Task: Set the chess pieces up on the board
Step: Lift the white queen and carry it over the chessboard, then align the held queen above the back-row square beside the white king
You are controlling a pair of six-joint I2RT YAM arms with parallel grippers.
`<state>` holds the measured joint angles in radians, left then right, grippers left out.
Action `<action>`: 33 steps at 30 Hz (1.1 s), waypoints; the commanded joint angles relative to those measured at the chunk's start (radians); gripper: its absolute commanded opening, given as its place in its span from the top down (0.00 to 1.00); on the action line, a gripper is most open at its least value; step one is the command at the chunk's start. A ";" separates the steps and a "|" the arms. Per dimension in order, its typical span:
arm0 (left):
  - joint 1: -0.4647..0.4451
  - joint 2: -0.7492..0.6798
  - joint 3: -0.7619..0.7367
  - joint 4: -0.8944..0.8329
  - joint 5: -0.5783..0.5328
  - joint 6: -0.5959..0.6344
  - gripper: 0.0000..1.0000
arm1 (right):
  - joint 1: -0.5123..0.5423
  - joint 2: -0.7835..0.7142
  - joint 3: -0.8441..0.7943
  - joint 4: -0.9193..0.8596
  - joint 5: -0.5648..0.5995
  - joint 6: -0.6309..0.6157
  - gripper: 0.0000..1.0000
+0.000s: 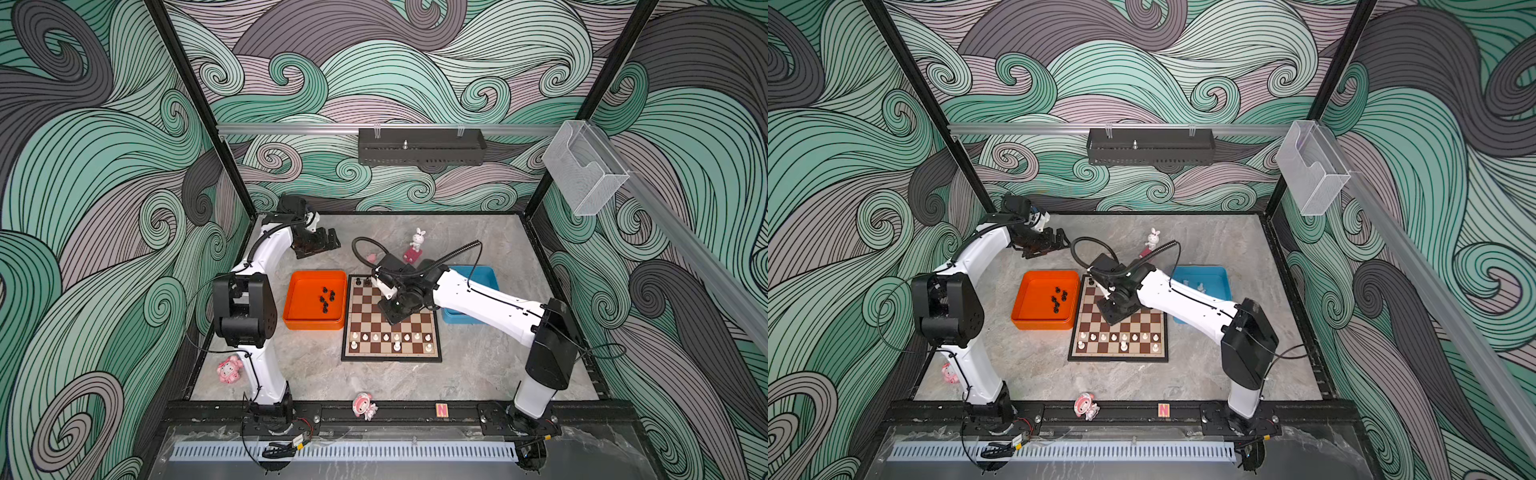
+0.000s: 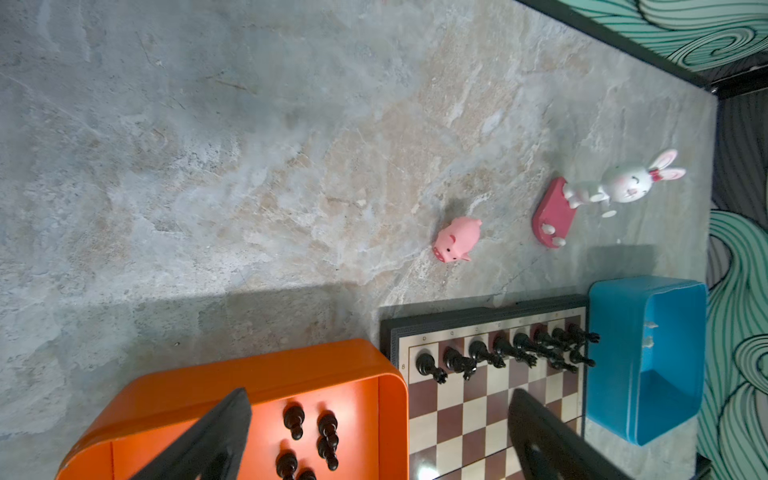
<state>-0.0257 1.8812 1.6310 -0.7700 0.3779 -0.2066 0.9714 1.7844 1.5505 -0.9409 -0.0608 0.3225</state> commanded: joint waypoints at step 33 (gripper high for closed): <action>0.081 0.001 -0.019 0.038 0.085 -0.059 0.01 | 0.091 0.150 -0.131 0.090 -0.017 0.055 0.86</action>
<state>0.0463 1.8809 1.6203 -0.7391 0.4572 -0.2565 1.0664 1.9213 1.4277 -0.8509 -0.0704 0.3653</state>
